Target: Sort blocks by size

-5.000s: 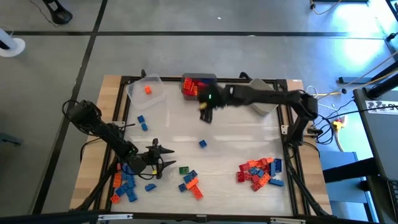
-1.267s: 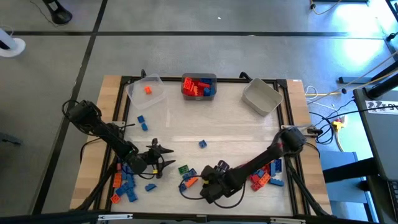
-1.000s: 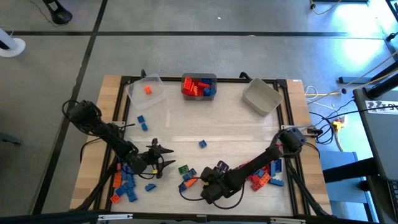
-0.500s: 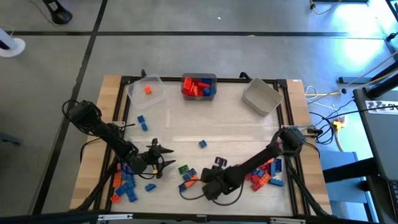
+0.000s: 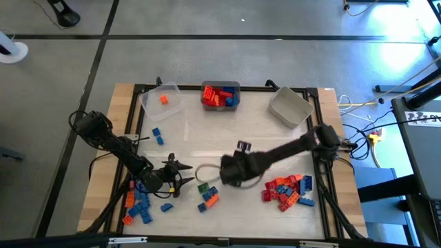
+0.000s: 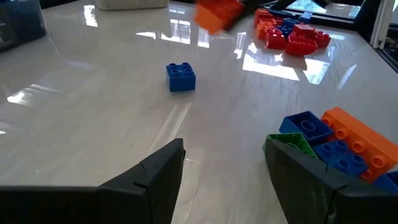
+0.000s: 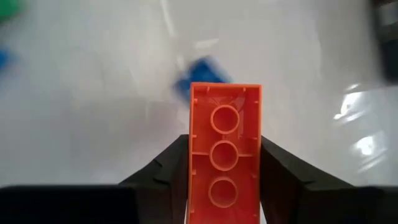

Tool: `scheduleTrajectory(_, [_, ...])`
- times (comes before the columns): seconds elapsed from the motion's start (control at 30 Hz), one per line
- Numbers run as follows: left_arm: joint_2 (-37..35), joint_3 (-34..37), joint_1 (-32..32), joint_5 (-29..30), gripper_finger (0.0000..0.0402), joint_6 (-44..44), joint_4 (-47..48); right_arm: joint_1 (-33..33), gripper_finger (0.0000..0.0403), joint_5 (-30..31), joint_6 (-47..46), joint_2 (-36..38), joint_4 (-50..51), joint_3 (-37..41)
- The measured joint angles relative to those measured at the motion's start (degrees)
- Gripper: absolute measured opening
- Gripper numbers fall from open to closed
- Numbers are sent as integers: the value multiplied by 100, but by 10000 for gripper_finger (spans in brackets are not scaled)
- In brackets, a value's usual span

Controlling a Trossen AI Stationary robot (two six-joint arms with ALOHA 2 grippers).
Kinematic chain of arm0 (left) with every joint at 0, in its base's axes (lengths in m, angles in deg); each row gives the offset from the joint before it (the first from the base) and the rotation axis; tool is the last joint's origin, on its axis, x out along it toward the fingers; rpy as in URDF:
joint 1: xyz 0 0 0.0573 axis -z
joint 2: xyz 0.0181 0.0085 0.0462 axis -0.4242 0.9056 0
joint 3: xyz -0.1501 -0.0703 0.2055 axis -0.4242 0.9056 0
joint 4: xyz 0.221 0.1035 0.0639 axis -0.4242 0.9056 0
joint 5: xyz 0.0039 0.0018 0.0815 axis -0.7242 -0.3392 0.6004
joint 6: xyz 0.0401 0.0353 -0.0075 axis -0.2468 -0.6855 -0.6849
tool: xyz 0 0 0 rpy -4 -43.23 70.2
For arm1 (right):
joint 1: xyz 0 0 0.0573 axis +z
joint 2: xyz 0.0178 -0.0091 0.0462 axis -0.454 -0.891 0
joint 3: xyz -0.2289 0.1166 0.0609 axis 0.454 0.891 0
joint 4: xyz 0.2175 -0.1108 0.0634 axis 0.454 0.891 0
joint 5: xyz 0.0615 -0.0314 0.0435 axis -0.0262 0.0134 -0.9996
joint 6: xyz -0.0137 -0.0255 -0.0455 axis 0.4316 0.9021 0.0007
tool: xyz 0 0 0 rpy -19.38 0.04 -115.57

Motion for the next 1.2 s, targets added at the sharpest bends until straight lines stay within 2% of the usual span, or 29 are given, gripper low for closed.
scheduleTrajectory(0.27, [0,-1,0,1,214,-2,1,-1180,141,310,1147,279,-93,0])
scheduleTrajectory(0.6, [0,-1,0,1,214,-28,3,-2717,140,175,2365,330,-986,0])
scheduleTrajectory(0.87, [0,-1,-2,-1,214,-120,3,-3858,141,-527,3041,330,-2311,0])
scheduleTrajectory(1.0, [0,-1,0,1,214,-157,6,-4341,144,-899,3065,330,-2761,0])
scheduleTrajectory(1.2, [0,-1,-2,1,214,-208,4,-4855,146,-1785,2743,289,-3027,-2])
